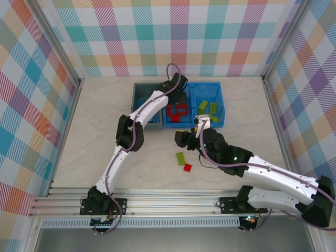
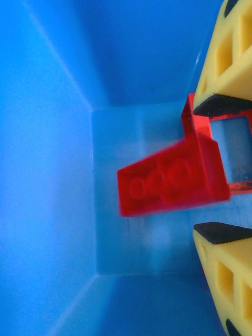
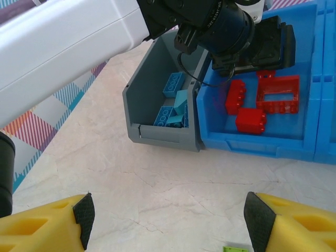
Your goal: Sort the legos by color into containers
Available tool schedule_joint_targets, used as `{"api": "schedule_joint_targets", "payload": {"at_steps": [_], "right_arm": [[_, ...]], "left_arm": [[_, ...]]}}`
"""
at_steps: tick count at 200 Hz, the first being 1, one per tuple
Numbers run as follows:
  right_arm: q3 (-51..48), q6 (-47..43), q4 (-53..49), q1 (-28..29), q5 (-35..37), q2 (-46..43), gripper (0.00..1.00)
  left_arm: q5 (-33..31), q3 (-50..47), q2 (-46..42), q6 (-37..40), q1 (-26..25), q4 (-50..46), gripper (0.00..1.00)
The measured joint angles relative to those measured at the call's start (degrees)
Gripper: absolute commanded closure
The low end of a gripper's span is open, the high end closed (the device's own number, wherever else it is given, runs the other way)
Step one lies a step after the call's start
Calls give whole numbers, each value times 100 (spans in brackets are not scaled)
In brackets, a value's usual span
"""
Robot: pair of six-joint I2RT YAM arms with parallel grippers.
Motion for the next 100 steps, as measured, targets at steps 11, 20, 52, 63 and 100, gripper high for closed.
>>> {"api": "schedule_joint_targets", "payload": {"at_steps": [11,20,52,63,100], "right_arm": [[-9,24,-83,2,17,-66,23],[-11,55,-192,4,52,-101,24],[9,321,-925,4,245,-22,31],[31,435,-1228,4,273,111,33],[258,765,-2142,4,184,914,34]], "left_arm": [[94,11,-2,-9,-2,0,40],[153,11,-2,-9,-4,-2,40],[396,4,-155,-74,-52,-52,44],[407,-11,-361,-114,-90,-114,44],[111,-732,-2011,-295,-337,-87,44]]}}
